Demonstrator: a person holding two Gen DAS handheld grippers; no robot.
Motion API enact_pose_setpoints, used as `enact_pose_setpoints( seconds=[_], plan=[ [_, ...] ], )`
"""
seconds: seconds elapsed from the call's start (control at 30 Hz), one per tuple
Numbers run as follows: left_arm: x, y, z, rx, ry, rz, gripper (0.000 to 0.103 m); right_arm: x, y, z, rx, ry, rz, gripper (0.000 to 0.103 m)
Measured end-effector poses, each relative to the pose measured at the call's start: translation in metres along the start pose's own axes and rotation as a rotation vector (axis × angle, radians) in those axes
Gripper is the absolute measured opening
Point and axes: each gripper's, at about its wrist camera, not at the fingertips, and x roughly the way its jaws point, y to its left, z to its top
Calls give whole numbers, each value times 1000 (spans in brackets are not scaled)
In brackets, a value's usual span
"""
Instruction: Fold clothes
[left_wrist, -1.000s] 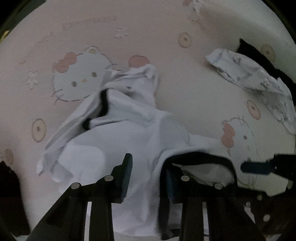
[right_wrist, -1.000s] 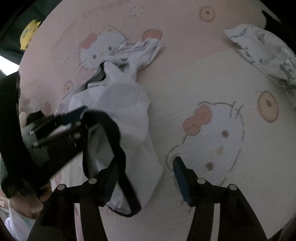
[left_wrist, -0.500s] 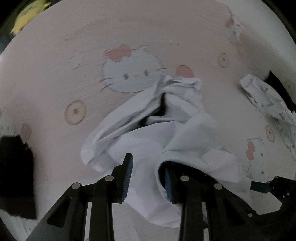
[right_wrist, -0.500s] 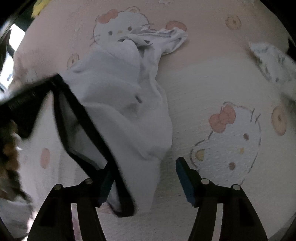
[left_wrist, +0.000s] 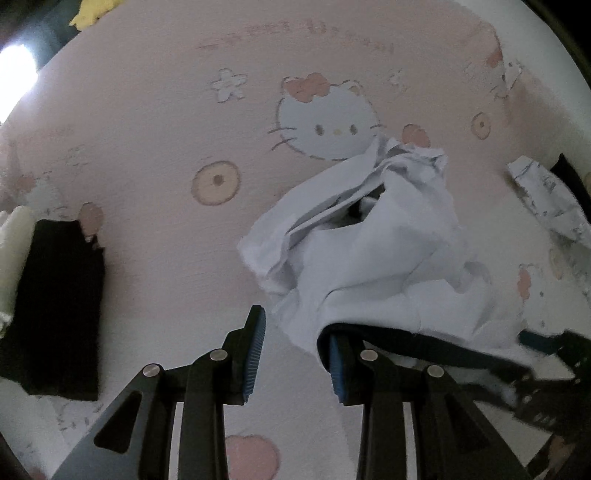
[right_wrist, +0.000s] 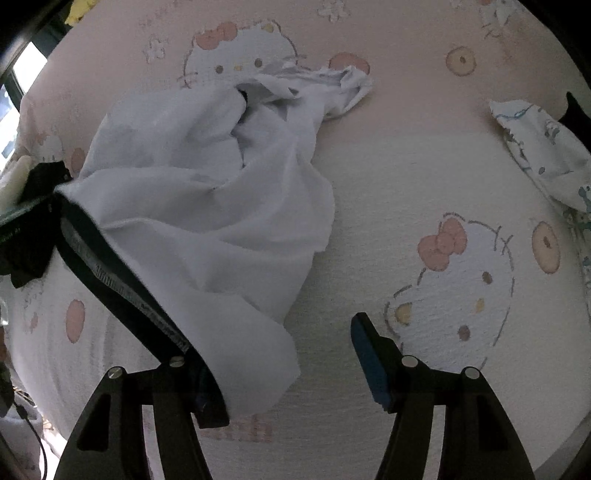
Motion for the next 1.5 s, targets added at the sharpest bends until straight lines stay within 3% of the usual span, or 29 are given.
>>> enact_pose_setpoints(
  seconds=[0.03,0.07,0.1,0.3,0.53,0.63,0.8,0.93,0.97,1.0,1.03,1.07,1.13,1.17,1.23,1.37,1.5],
  plan=[
    [-1,2,-3,3,5,12,29,-2,1,0,0,-11,-3,52],
    [0,3,-6,1,19,16,29,-6,4,0,-7,-30,-5,24],
    [1,5,-9,-2,35,20,29,-11,7,0,-15,-50,-8,8],
    [-3,13,-25,4,83,65,29,-38,31,5,-81,-153,-101,8],
    [7,15,-44,125,120,103,29,-27,32,7,5,-18,14,8],
    [18,19,-60,124,126,112,29,-11,31,1,29,58,60,8],
    [29,25,-74,128,98,91,29,-2,39,-6,-11,61,88,8],
    [24,36,-77,38,63,-77,29,-4,43,-7,-63,37,104,14],
    [20,42,-77,-8,51,-146,29,-7,43,-7,-73,23,117,25],
    [15,49,-75,-62,45,-232,29,-10,44,-6,-83,9,130,42],
    [10,57,-73,-112,43,-309,29,-14,44,-6,-93,-5,143,52],
    [7,62,-70,-146,52,-353,33,-20,45,-5,-97,-25,156,66],
    [-2,72,-61,-203,70,-413,44,-36,45,-2,-97,-78,247,73],
    [-7,75,-57,-220,66,-425,57,-42,44,-1,-95,-96,288,74],
    [-20,79,-50,-255,33,-440,69,-51,44,1,-80,-125,343,77],
    [-36,79,-42,-282,-24,-464,70,-67,46,-2,-40,-164,379,78],
    [-36,72,-41,-265,-28,-406,70,-77,47,-5,-8,-184,346,78]
  ],
)
